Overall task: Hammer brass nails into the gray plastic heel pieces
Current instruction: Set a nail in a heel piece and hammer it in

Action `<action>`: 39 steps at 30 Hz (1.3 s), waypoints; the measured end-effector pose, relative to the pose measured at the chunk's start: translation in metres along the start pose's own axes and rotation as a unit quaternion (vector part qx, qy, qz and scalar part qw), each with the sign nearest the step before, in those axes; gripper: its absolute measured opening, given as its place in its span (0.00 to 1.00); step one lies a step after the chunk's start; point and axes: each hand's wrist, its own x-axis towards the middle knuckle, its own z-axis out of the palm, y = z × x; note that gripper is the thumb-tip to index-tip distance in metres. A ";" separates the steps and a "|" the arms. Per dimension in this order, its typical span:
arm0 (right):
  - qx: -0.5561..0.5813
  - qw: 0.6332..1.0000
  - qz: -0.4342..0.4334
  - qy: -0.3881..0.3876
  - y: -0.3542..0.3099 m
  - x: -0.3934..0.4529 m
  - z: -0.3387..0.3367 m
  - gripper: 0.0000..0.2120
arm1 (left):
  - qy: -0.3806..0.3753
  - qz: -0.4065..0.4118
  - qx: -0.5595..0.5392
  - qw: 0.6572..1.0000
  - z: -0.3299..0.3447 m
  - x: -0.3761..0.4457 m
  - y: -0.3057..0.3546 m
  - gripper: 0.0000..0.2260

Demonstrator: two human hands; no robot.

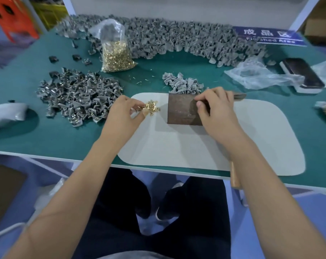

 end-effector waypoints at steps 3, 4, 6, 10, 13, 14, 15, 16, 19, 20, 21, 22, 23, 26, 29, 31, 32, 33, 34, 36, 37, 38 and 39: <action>0.001 1.000 -0.004 -0.004 0.000 0.001 -0.002 0.08 | 0.004 0.018 -0.005 1.000 -0.002 -0.002 0.002 0.09; -0.001 1.000 -0.004 -0.005 0.000 0.001 -0.002 0.07 | 0.002 0.023 -0.004 1.000 -0.002 -0.002 0.002 0.08; -0.005 1.000 -0.005 -0.007 0.000 0.001 -0.002 0.07 | 0.001 0.024 -0.005 1.000 -0.002 -0.002 0.002 0.07; 0.003 1.000 -0.001 -0.015 0.000 0.001 -0.002 0.08 | -0.001 0.006 0.020 1.000 -0.001 -0.001 0.001 0.03; 0.002 1.000 -0.002 -0.018 0.001 0.002 -0.004 0.08 | -0.026 0.012 0.027 0.999 -0.001 0.003 -0.002 0.04; 0.003 1.000 -0.006 -0.018 0.003 0.002 -0.004 0.07 | -0.038 0.014 0.025 0.999 -0.001 0.005 -0.003 0.04; 0.007 1.000 -0.010 -0.020 0.004 0.002 -0.004 0.07 | -0.049 0.015 0.027 0.998 -0.002 0.008 -0.004 0.04; 0.016 1.000 -0.012 -0.023 0.005 0.003 -0.004 0.07 | -0.057 0.014 0.035 0.998 -0.003 0.011 -0.004 0.05; 0.036 0.999 -0.011 -0.031 0.008 0.004 -0.004 0.07 | -0.065 0.018 0.076 0.995 -0.006 0.018 -0.002 0.04; 0.034 0.999 -0.014 -0.029 0.009 0.004 -0.004 0.07 | -0.059 0.021 0.089 0.994 -0.006 0.020 0.000 0.03; 0.031 0.999 -0.017 -0.029 0.009 0.004 -0.004 0.07 | -0.055 0.023 0.104 0.993 -0.005 0.022 0.003 0.03; 0.029 0.999 -0.017 -0.030 0.009 0.005 -0.004 0.07 | -0.055 0.027 0.118 0.991 -0.005 0.024 0.005 0.04; 0.027 0.999 -0.017 -0.033 0.009 0.005 -0.004 0.07 | -0.060 0.032 0.127 0.990 -0.005 0.026 0.007 0.04; 0.026 0.999 -0.017 -0.040 0.008 0.005 -0.004 0.06 | -0.069 0.058 0.113 0.989 -0.008 0.030 0.011 0.04; 0.002 0.998 -0.030 -0.049 0.008 0.009 -0.010 0.06 | -0.052 0.064 0.065 0.994 -0.012 0.034 0.024 0.04; -0.030 0.997 -0.032 -0.063 0.007 0.016 -0.016 0.04 | -0.064 0.058 -0.006 0.996 -0.012 0.037 0.040 0.05; -0.029 0.997 -0.032 -0.064 0.007 0.020 -0.018 0.04 | -0.076 0.059 -0.052 0.994 -0.011 0.041 0.048 0.06; -0.010 0.998 -0.034 -0.058 0.007 0.023 -0.020 0.04 | -0.088 0.062 -0.094 0.990 -0.010 0.045 0.056 0.07; 0.028 0.998 -0.038 -0.043 0.006 0.026 -0.021 0.05 | -0.099 0.065 -0.125 0.985 -0.008 0.050 0.063 0.08; 0.143 0.989 -0.040 0.004 0.004 0.030 -0.019 0.04 | -0.120 0.067 -0.158 0.978 0.000 0.063 0.073 0.08; 0.193 0.980 -0.041 0.024 0.002 0.032 -0.018 0.05 | -0.133 0.068 -0.170 0.974 0.004 0.070 0.076 0.08; 0.229 0.972 -0.043 0.040 0.001 0.036 -0.017 0.07 | -0.150 0.068 -0.189 0.968 0.008 0.076 0.079 0.08; 0.248 0.966 -0.050 0.052 0.000 0.041 -0.016 0.09 | -0.168 0.067 -0.216 0.960 0.011 0.082 0.083 0.07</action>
